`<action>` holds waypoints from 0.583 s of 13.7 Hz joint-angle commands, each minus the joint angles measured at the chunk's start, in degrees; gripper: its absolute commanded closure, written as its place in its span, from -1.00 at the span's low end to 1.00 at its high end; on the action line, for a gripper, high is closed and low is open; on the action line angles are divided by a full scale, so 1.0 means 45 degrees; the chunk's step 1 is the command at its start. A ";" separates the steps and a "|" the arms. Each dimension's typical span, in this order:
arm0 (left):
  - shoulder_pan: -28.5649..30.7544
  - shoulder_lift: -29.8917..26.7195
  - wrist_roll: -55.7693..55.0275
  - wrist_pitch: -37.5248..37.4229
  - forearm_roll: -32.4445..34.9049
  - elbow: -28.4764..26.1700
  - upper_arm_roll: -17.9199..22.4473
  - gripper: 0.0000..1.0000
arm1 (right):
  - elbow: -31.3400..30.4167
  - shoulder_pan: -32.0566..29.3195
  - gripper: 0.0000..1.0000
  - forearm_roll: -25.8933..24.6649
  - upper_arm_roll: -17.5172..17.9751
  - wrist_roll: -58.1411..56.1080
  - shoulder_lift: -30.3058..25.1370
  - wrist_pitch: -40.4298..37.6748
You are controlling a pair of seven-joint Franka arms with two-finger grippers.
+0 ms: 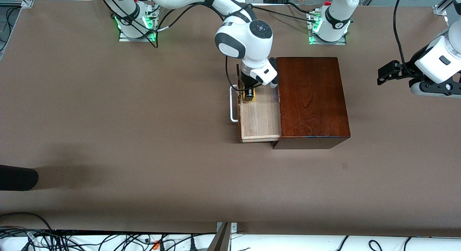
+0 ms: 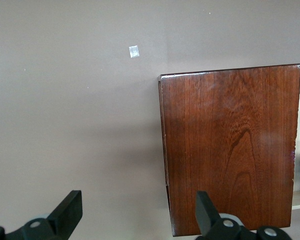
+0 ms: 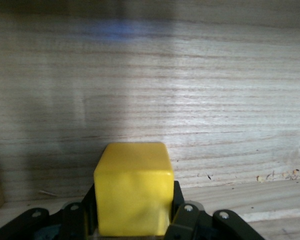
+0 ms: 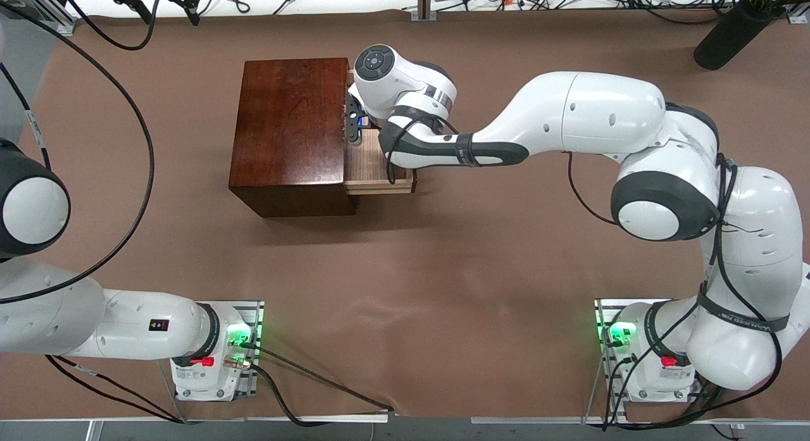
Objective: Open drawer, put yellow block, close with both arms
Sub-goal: 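Lower the cube into the drawer and open the right gripper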
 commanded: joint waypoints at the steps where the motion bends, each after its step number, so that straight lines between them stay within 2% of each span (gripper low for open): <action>1: 0.0107 0.0042 0.0105 -0.0053 0.0100 0.0248 -0.0151 -1.00 | 0.0599 0.0014 -1.00 -0.0031 0.0079 -0.0065 0.0034 -0.0633; 4: 0.0107 0.0042 0.0105 -0.0053 0.0081 0.0267 -0.0151 -1.00 | 0.3405 0.0170 -1.00 0.0008 0.0760 -0.0065 -0.0026 -0.3831; 6: 0.0107 0.0042 0.0125 -0.0034 0.0061 0.0267 -0.0132 -1.00 | 0.3861 0.0015 -1.00 0.0182 0.1017 -0.0065 -0.0529 -0.4988; 8: 0.0087 0.0042 0.0125 -0.0034 -0.0074 0.0287 -0.0151 -1.00 | 0.3862 -0.0471 -1.00 0.1195 0.0745 -0.0046 -0.1371 -0.5343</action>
